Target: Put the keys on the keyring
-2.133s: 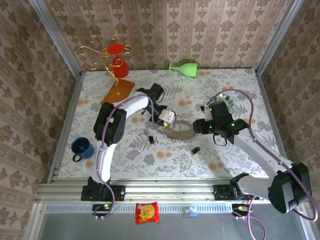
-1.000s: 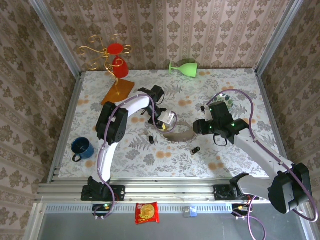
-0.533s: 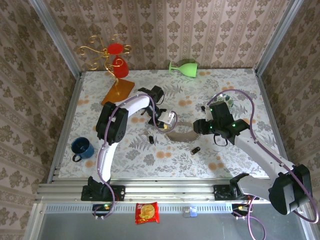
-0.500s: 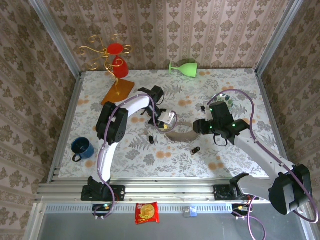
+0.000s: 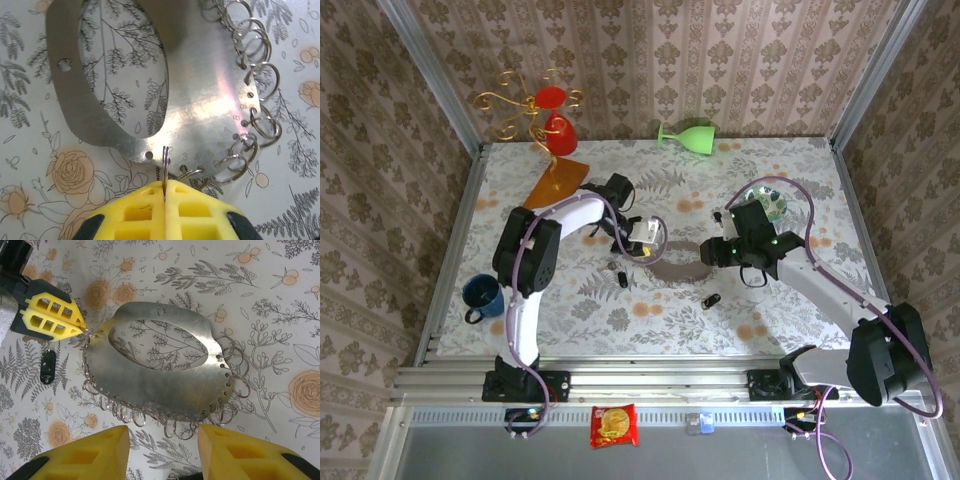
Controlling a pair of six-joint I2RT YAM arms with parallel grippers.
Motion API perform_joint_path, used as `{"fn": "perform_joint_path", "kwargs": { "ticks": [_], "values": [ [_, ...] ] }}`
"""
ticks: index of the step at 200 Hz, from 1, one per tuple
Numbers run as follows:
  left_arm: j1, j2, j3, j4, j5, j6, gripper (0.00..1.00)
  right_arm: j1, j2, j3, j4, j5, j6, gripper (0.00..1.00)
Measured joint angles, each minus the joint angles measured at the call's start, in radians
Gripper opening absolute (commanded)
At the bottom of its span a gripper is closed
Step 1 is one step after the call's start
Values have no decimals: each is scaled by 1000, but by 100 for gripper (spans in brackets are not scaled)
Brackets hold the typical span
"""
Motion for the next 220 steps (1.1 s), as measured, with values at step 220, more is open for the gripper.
{"fn": "perform_joint_path", "kwargs": {
  "ticks": [220],
  "values": [
    [-92, -11, -31, 210, -183, -169, 30, 0, -14, 3, 5, 0, -11, 42]
  ]
}}
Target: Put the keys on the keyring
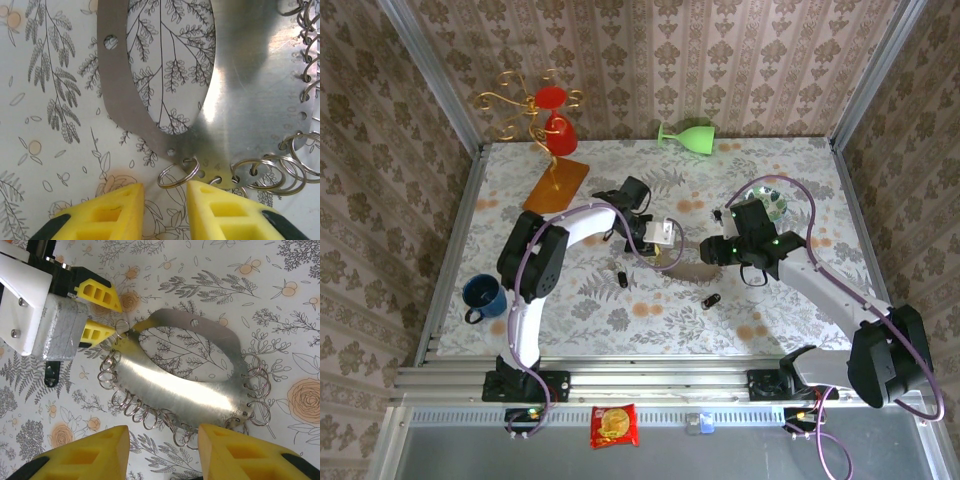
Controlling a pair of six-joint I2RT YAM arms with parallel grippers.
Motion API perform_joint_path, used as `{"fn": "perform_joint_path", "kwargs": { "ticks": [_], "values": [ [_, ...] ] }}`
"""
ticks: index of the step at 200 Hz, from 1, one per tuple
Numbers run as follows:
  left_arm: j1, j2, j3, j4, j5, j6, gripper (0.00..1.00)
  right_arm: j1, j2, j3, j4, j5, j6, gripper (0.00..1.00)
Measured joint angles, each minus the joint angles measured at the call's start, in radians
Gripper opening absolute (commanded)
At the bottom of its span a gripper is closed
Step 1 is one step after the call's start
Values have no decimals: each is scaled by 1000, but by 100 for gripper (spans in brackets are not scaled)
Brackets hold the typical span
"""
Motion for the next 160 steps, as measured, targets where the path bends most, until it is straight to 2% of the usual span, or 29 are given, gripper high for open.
{"fn": "perform_joint_path", "kwargs": {
  "ticks": [46, 75, 131, 160],
  "values": [
    [-15, 10, 2, -14, 0, 28, 33, 0, -3, 0, 0, 0, -3, 42],
    [-19, 10, 2, -20, 0, 42, 30, 0, -4, 0, -1, 0, -3, 42],
    [-20, 10, 2, -21, 0, 54, 30, 0, -14, 0, -5, 2, -2, 42],
    [-7, -19, -46, 54, 17, 14, 32, -1, -6, 0, 1, 1, 50, 40]
  ]
}}
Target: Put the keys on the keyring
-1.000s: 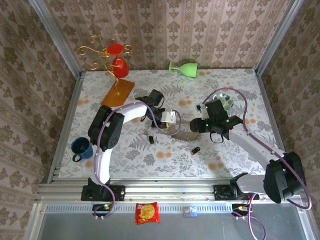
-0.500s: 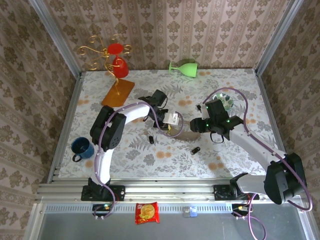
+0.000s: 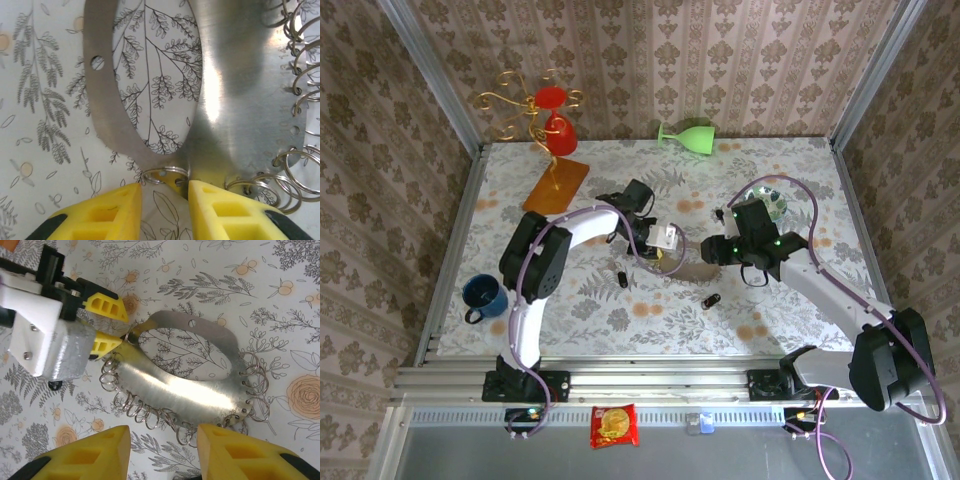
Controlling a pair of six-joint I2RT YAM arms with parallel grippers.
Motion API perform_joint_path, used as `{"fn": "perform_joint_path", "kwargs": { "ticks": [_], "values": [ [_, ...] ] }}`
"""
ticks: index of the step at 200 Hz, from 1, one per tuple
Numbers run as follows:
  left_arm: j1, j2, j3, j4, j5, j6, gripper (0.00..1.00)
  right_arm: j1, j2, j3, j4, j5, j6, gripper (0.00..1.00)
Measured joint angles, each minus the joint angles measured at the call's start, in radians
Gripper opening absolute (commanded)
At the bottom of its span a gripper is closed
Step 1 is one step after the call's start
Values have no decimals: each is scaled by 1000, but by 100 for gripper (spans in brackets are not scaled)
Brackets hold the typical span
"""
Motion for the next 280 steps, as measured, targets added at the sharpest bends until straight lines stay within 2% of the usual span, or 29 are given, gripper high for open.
{"fn": "perform_joint_path", "kwargs": {
  "ticks": [24, 49, 74, 94, 126, 149, 194, 280],
  "values": [
    [52, -148, -163, 135, 32, -105, 36, 6, 65, 0, 49, -17, 69, 41],
    [122, -364, -369, 393, 34, -283, 37, 48, 225, 54, 66, -19, 125, 43],
    [147, -517, -549, 707, -65, -520, 41, 106, 396, 195, 42, -9, 147, 44],
    [147, -588, -658, 874, -170, -711, 42, 136, 500, 311, 20, 9, 157, 44],
    [154, -684, -767, 996, -299, -967, 41, 161, 607, 425, -34, 46, 162, 41],
    [145, -735, -818, 1044, -349, -1087, 40, 168, 660, 472, -83, 65, 167, 37],
    [114, -774, -851, 1065, -394, -1170, 40, 187, 732, 537, -150, 85, 175, 30],
    [98, -787, -851, 1072, -413, -1173, 39, 199, 785, 603, -189, 88, 176, 24]
  ]
}}
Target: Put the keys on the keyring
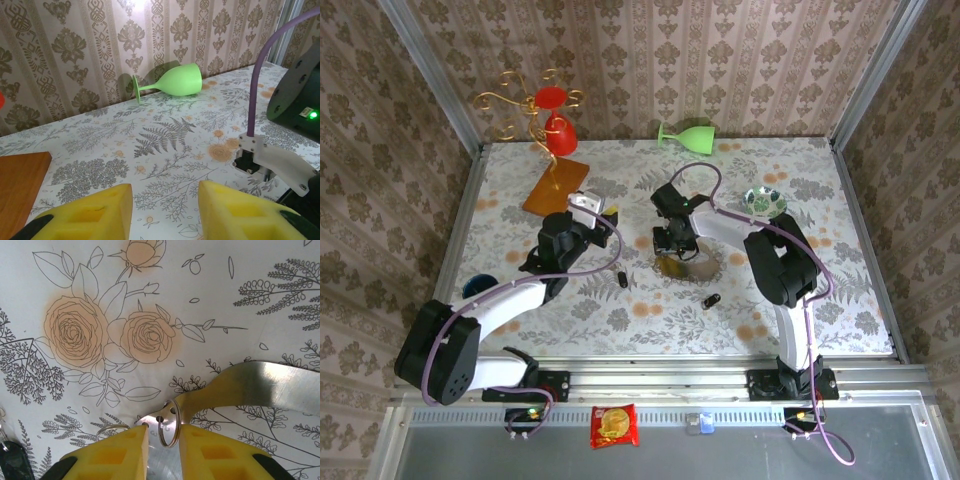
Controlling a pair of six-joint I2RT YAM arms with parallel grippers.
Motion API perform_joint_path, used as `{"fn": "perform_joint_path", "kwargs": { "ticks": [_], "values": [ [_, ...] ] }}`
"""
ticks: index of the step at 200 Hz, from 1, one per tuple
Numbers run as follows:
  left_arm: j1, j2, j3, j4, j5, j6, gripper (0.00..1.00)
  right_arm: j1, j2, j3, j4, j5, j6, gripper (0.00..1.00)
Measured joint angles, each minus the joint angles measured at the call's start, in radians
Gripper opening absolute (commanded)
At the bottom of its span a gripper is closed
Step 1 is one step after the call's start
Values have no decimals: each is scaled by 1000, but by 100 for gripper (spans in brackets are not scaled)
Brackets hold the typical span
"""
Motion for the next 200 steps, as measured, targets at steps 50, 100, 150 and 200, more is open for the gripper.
{"fn": "perform_joint_path", "kwargs": {
  "ticks": [50, 100, 150, 200],
  "values": [
    [-9, 0, 0, 0, -4, 2, 38, 0, 19, 12, -8, 6, 0, 19],
    [-26, 0, 0, -2, -19, 21, 37, 0, 34, 25, -8, 13, -3, 2],
    [-33, -30, 0, -19, -49, 47, 37, 0, 6, 14, 2, 27, -28, 0],
    [23, -97, 73, -140, 19, 91, 44, 0, -276, -89, 101, 28, -179, 0]
  ]
}}
